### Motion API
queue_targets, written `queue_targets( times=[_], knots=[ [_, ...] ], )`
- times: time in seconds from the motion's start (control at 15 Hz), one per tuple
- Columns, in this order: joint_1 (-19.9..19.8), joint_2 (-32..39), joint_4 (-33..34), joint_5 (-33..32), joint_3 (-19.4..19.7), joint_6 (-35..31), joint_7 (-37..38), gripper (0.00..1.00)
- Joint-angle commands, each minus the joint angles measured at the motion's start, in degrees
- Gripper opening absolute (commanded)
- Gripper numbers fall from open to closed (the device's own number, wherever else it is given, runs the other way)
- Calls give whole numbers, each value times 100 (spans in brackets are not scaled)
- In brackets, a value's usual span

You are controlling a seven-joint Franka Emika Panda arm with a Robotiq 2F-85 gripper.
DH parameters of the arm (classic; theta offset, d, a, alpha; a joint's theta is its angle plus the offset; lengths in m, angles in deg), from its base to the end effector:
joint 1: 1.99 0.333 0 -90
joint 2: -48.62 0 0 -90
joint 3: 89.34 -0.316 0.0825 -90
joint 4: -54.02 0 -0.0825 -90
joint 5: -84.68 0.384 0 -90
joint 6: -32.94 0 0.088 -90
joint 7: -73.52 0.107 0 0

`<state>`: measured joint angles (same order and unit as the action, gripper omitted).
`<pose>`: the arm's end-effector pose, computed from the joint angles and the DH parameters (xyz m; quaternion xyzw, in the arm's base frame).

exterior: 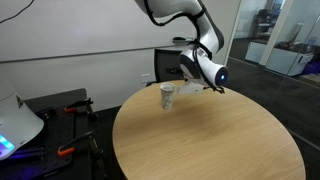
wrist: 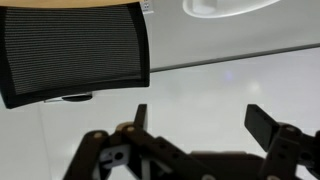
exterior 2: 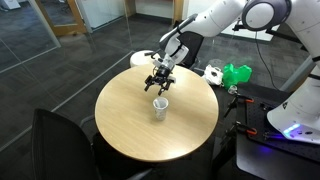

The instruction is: Pick the marker and put it in the cup

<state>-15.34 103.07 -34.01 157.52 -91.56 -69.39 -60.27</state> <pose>0.6550 -0.0485 0.0965 -0.6381 -0.5005 -0.4080 0.4193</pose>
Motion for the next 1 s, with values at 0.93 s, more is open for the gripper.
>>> queue_targets(
  times=[0.93],
  knots=[
    [119, -1587, -918, 214, 115, 31, -404, 100]
  ],
)
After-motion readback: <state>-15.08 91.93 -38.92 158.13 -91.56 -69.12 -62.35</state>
